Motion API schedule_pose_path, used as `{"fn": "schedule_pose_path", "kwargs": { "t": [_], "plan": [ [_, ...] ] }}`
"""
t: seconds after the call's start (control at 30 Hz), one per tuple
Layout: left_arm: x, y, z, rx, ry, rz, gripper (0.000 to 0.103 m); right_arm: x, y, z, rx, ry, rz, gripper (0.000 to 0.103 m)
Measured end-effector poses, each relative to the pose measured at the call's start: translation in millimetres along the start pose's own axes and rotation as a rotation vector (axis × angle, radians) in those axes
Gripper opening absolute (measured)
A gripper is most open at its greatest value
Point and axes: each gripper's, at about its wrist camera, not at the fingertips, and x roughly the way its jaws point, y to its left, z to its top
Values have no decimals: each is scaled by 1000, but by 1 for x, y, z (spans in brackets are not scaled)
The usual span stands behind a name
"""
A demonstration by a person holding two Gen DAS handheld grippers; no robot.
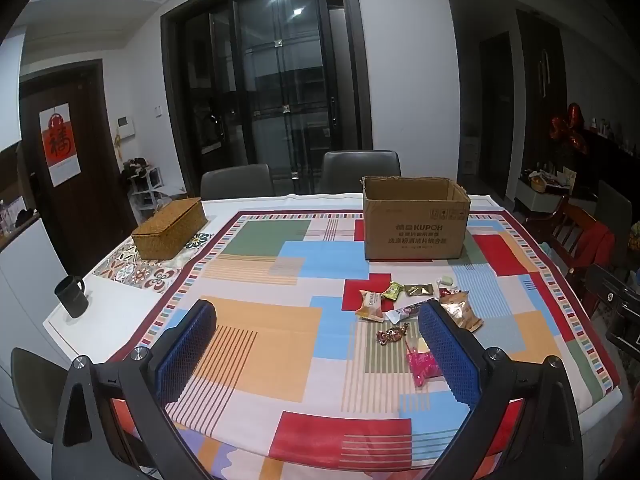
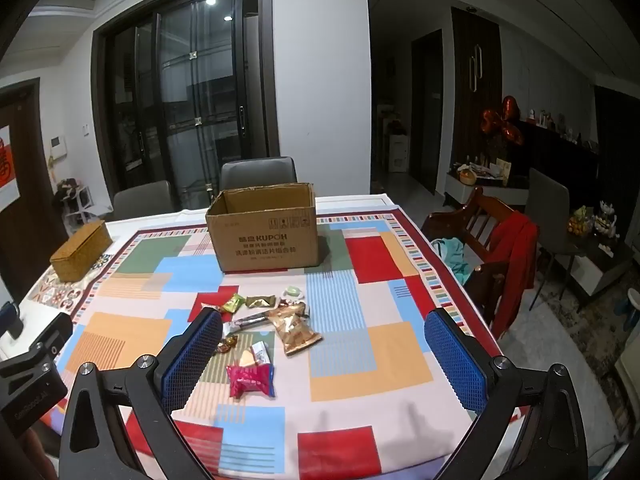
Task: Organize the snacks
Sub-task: 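Move both tools toward the scattered snacks in front of the box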
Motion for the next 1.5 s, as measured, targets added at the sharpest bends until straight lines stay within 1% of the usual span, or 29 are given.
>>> {"fn": "schedule_pose_path", "kwargs": {
  "t": [0.33,0.4,0.6,0.63,0.7,0.9,1.5],
  "plan": [
    [0,0,0,0,1,-1,103,0,0,1,0,2,1,102],
    [0,0,0,0,2,-1,103,1,-7,-1,1,4,1,102],
    [0,-5,-1,0,9,-4,103,0,-10,-2,1,10,3,102],
    [0,-7,-3,2,11,-5,103,6,-9,-8,4,13,0,102],
    [1,-9,-4,4,14,-8,103,8,-8,-10,5,17,-1,102],
    [9,-8,-5,10,28,-26,103,15,-6,-13,8,33,-6,102],
    [46,-31,-11,37,110,-36,103,51,-8,-15,-10,106,-4,102]
  ]
}}
